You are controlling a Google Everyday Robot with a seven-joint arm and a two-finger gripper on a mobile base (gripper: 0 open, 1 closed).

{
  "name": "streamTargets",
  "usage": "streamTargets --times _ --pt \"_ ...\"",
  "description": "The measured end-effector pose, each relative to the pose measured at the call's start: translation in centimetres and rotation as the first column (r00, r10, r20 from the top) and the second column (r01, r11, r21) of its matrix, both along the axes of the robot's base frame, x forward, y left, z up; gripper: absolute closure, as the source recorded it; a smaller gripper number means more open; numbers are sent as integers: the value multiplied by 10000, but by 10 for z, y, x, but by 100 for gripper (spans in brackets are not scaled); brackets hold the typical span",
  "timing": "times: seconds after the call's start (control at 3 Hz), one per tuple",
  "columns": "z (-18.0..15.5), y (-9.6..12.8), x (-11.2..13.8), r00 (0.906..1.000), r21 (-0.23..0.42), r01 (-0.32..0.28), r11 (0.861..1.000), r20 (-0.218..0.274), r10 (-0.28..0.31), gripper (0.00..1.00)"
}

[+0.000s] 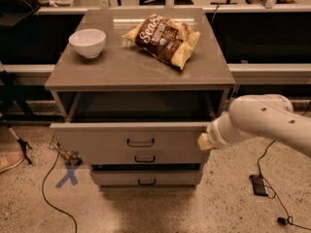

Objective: Close top drawer

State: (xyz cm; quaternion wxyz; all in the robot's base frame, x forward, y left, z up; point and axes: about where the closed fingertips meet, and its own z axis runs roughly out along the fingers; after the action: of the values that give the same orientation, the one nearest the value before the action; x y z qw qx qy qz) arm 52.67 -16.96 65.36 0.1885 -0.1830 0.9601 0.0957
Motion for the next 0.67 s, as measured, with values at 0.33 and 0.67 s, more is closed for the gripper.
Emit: streamTargets --times 0.33,0.67 --pt "-3 11 56 9920 413 1095 9931 579 -1118 100" --pt "-3 11 55 9918 420 1108 9930 586 -1132 100"
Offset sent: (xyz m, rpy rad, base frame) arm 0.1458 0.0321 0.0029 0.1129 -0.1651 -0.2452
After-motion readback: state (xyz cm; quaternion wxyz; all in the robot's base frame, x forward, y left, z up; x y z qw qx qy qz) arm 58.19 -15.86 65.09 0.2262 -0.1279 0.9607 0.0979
